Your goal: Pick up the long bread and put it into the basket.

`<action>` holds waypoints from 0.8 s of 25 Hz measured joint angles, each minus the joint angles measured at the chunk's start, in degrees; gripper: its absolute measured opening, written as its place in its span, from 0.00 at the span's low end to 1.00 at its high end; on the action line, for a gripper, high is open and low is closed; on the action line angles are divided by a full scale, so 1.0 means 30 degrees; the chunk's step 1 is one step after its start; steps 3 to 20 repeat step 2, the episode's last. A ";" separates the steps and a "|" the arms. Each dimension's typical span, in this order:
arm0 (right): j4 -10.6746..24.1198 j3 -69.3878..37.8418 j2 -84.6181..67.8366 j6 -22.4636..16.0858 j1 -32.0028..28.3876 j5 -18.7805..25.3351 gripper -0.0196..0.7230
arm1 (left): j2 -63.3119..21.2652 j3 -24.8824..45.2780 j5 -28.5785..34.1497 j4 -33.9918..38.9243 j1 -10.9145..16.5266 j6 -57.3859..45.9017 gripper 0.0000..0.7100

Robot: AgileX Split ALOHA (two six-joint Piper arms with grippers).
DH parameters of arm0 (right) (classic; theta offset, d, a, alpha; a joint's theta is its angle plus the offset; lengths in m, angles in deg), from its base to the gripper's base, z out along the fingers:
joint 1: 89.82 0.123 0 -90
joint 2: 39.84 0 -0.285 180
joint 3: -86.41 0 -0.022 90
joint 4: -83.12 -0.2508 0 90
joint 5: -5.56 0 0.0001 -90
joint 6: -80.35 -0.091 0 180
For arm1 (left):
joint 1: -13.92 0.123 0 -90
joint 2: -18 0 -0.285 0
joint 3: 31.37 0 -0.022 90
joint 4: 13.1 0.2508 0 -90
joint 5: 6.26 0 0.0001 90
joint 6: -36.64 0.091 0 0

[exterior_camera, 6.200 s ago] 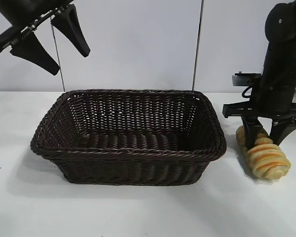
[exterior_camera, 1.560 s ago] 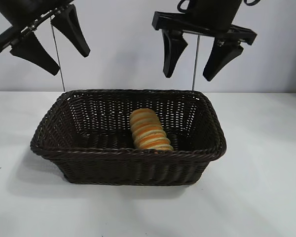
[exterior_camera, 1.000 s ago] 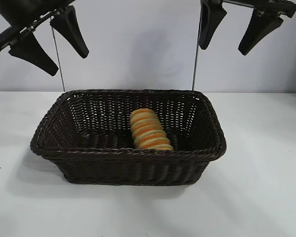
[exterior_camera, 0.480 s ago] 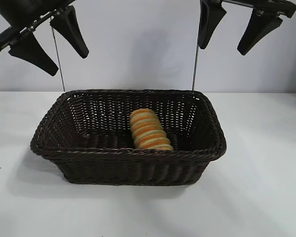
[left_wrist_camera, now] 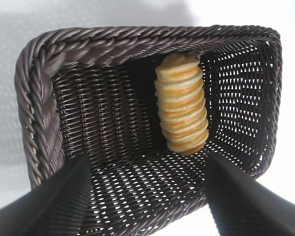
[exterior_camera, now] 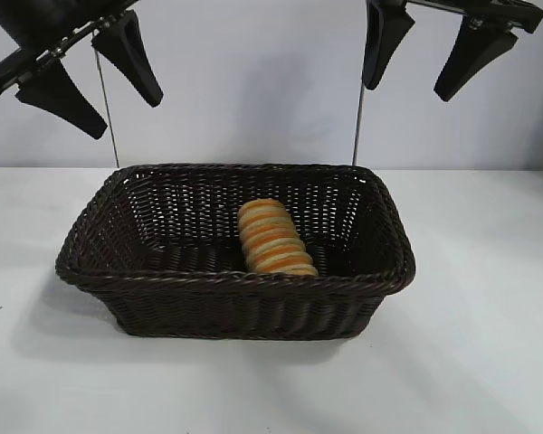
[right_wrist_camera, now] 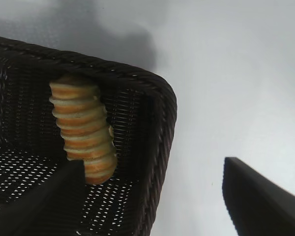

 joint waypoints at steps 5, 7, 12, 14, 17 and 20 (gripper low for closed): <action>0.0000 0.0000 0.0000 0.0000 0.0000 0.0000 0.78 | 0.0000 0.0000 0.0000 0.0000 0.0000 0.0000 0.68; 0.0000 0.0000 0.0000 0.0000 0.0000 0.0000 0.78 | 0.0000 0.0000 0.0000 0.0000 0.0000 0.0000 0.68; 0.0000 0.0000 0.0000 0.0000 0.0000 0.0000 0.78 | 0.0000 0.0000 0.0000 0.0000 0.0000 0.0000 0.68; 0.0000 0.0000 0.0000 0.0000 0.0000 0.0000 0.78 | 0.0000 0.0000 0.0000 0.0000 0.0000 0.0000 0.68; 0.0000 0.0000 0.0000 0.0000 0.0000 0.0000 0.78 | 0.0000 0.0000 0.0000 0.0000 0.0000 0.0000 0.68; 0.0000 0.0000 0.0000 0.0000 0.0000 0.0000 0.78 | 0.0000 0.0000 0.0000 0.0000 0.0000 0.0000 0.68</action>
